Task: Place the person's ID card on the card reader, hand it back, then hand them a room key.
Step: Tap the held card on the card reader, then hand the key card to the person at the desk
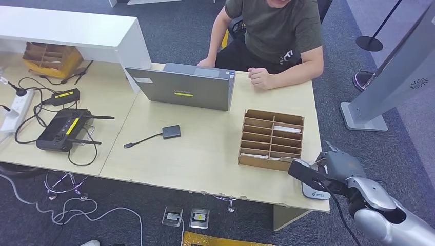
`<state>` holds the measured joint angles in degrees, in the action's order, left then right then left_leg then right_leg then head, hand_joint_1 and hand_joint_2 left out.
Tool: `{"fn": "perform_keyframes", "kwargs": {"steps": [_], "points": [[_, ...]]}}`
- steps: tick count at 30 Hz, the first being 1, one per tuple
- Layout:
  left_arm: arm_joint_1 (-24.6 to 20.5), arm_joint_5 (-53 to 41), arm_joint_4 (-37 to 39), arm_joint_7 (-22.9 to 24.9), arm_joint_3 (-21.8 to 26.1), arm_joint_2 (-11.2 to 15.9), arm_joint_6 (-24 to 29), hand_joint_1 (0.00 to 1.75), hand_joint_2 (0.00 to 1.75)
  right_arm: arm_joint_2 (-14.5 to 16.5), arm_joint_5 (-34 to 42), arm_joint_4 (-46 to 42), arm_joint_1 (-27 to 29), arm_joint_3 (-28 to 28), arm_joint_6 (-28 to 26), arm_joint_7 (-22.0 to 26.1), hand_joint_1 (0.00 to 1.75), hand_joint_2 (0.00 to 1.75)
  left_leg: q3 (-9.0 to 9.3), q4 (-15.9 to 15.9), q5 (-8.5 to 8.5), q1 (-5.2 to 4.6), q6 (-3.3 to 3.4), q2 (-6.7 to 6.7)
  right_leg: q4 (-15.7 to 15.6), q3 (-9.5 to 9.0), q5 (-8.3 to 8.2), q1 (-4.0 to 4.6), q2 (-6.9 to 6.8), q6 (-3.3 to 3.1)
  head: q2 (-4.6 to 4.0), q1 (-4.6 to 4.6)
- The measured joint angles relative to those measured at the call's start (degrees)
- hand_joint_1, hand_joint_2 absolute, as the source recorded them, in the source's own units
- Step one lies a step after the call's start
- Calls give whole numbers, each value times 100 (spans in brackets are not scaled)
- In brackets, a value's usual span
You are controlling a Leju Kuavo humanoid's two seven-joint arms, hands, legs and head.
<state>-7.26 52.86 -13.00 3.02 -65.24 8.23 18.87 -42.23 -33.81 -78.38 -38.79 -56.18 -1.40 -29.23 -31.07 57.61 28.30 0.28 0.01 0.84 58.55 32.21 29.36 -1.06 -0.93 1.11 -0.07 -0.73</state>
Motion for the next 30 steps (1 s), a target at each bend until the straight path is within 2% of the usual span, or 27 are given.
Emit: {"fn": "perform_keyframes", "kwargs": {"steps": [14, 30], "points": [[-1, -4, 0, -15, 0, 29, -19, 0, 0, -13, 63, -65, 232, -57, -135, -130, 175, 175, 2, 0, 0, 0, 0, -3, 0, 0, 0, 0, 2, 0, 0, 0], [32, 62, 0, -15, 0, 29, -7, 0, 0, 231, 161, 65, 308, -318, -196, 135, 175, 175, 0, -1, 0, 0, 0, -3, 0, 1, 0, 0, 1, 0, -1, 1]]}}
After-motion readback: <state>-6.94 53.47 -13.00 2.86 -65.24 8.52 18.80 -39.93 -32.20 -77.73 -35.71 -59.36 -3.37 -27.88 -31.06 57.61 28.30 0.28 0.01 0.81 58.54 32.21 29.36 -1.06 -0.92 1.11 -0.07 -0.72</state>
